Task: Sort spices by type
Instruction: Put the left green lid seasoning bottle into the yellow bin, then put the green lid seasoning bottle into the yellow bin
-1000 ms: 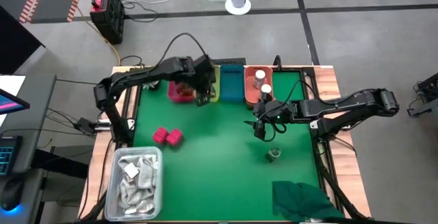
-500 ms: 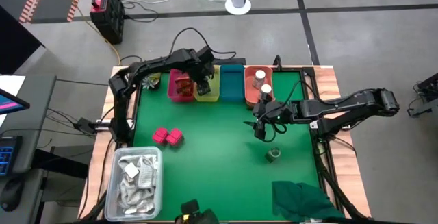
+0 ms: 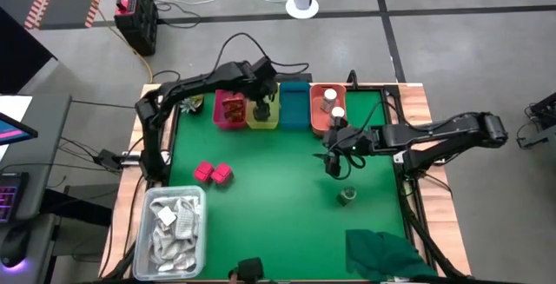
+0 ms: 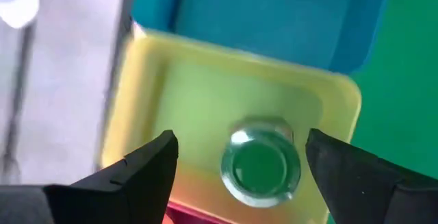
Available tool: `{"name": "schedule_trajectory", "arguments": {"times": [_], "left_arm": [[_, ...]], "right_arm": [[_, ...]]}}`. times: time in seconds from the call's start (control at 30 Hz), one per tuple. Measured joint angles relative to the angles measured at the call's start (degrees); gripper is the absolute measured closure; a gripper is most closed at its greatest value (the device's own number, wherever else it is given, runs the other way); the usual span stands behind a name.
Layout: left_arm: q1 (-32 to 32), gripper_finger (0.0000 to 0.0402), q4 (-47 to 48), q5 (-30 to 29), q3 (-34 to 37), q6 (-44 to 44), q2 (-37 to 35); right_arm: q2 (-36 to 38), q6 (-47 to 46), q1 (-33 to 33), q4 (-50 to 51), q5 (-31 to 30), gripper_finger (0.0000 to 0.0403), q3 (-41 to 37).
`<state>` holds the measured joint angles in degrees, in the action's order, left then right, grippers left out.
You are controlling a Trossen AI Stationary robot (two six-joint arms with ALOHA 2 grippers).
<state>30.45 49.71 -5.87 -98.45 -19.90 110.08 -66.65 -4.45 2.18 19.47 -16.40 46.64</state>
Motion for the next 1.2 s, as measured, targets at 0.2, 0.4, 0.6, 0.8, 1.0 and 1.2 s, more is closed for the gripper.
{"name": "schedule_trajectory", "arguments": {"times": [0.2, 0.4, 0.6, 0.8, 1.0, 1.2], "left_arm": [[-5.2, 0.0100, -2.9, 0.1, -0.1, -5.5, -3.3], [-12.4, 0.0100, -4.4, 4.5, -0.1, -5.5, -3.3], [-19.7, 0.0100, -11.0, 5.9, 0.3, -4.4, -3.3], [-24.1, 0.0100, -14.8, 8.7, 2.7, -0.5, -3.3], [-27.0, 0.0100, -27.8, 10.2, 13.4, 3.4, -3.3], [-29.3, 0.0100, -33.2, 7.6, 17.6, 5.1, -4.4]], "right_arm": [[2.4, -2.4, 0.8, 10.2, -0.1, 0.0104, 1.6], [7.1, -7.4, 1.4, 21.3, 5.6, 0.0104, 1.7], [10.9, -8.2, 9.9, 22.6, 6.0, 0.0104, 1.7], [11.0, -15.7, 21.4, 24.5, 5.8, 0.0115, 1.7], [6.0, -26.8, 26.8, 32.2, 1.5, 0.0117, 2.6], [1.2, -35.7, 29.1, 44.4, 1.5, 0.0117, 8.2]]}}
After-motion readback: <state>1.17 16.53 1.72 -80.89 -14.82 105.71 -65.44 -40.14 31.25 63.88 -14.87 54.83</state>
